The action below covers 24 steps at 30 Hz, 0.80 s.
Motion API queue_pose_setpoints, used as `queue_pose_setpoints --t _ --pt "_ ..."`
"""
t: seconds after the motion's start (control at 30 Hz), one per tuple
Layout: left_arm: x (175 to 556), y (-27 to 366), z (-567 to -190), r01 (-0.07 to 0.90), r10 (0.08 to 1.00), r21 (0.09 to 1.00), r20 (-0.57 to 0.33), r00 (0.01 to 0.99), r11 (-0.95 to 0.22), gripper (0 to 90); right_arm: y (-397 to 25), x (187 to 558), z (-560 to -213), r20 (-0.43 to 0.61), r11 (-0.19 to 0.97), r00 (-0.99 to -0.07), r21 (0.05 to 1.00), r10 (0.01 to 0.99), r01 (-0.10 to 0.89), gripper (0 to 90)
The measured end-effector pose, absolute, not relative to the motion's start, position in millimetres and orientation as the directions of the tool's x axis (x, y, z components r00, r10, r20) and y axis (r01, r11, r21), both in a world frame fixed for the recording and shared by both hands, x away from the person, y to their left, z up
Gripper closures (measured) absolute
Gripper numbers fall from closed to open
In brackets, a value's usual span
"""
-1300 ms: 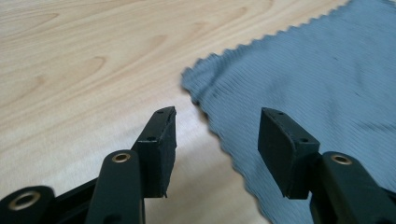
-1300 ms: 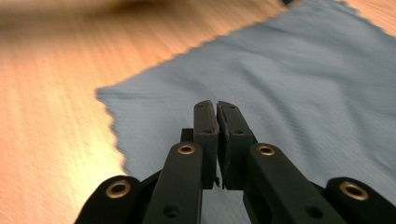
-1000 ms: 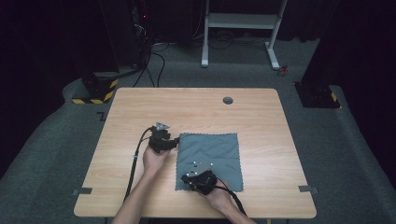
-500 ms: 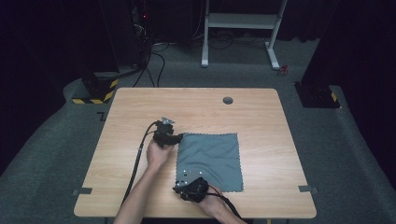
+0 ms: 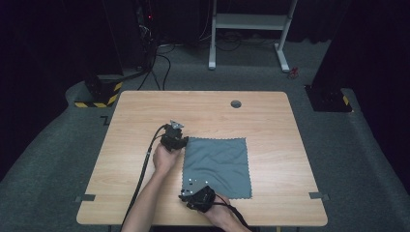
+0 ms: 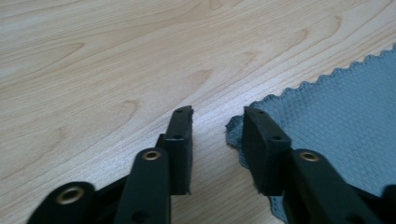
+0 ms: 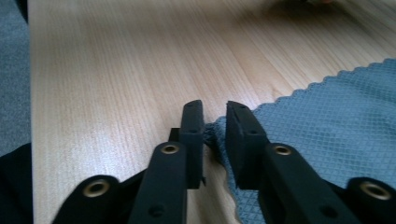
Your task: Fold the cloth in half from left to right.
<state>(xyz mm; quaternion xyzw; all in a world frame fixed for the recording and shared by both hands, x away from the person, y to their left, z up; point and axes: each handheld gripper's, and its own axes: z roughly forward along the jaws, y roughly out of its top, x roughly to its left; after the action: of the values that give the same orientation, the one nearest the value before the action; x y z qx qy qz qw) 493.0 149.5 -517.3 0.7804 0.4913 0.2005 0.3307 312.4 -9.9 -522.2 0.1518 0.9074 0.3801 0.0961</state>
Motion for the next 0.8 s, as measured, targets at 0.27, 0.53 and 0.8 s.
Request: queue_pose_setpoints --t 0.27,0.53,0.8 --pt "498.1 145.6 -516.1 0.652 0.896 0.703 -0.047 0.442 -0.284 84.7 -11.2 313.3 -523.2 -0.047 0.649 -0.925 0.726 0.376 0.227 88.8" --pt "500.5 150.0 -516.8 0.666 0.888 0.702 -0.105 0.447 -0.252 90.0 -12.6 314.4 -523.6 -0.034 0.637 -0.925 0.735 0.378 0.233 90.0" --pt "499.7 159.0 -504.2 0.644 0.871 0.742 -0.176 0.459 -0.19 90.0 -17.8 312.4 -514.7 -0.046 0.625 -0.925 0.75 0.377 0.217 90.0"
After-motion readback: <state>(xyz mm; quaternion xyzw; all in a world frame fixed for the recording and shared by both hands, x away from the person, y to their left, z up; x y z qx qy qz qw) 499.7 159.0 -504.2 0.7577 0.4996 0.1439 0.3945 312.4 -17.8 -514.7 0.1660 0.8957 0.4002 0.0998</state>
